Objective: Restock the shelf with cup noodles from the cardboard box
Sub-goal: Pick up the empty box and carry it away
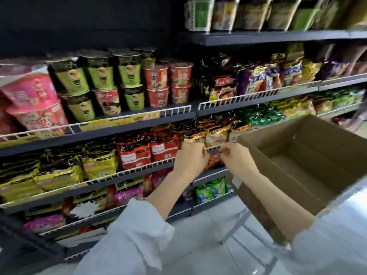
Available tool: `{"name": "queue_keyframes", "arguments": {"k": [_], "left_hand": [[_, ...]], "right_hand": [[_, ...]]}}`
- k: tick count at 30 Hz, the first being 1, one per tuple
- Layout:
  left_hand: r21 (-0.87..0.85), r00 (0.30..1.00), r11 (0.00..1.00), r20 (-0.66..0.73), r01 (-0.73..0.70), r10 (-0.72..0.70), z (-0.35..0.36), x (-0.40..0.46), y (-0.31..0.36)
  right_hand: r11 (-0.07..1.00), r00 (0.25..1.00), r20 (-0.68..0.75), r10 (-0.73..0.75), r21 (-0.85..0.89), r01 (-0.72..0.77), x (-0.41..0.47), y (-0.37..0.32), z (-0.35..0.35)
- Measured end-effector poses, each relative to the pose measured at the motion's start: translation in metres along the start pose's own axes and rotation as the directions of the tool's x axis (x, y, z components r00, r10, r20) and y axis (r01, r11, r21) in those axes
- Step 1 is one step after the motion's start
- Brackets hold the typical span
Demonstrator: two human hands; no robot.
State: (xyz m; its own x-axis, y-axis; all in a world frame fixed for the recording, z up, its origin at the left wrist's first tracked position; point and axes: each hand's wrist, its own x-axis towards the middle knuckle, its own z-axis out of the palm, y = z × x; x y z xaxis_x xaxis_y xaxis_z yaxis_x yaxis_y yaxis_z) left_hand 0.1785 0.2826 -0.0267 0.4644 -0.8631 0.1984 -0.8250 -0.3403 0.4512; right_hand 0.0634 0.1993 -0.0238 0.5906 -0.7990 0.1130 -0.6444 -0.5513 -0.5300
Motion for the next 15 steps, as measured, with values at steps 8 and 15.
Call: {"name": "queue_keyframes", "arguments": {"k": [8,15], "left_hand": [[0.022,0.984,0.999,0.175,-0.024,0.020,0.126,0.050,0.118],[0.201,0.931,0.972,0.364,-0.118,0.038,0.197,0.086,0.156]], "right_hand": [[0.980,0.982,0.113,0.153,-0.146,-0.136,0.023,0.169,-0.042],[0.976,0.932,0.300,0.203,-0.142,-0.167,0.043,0.237,-0.036]]}}
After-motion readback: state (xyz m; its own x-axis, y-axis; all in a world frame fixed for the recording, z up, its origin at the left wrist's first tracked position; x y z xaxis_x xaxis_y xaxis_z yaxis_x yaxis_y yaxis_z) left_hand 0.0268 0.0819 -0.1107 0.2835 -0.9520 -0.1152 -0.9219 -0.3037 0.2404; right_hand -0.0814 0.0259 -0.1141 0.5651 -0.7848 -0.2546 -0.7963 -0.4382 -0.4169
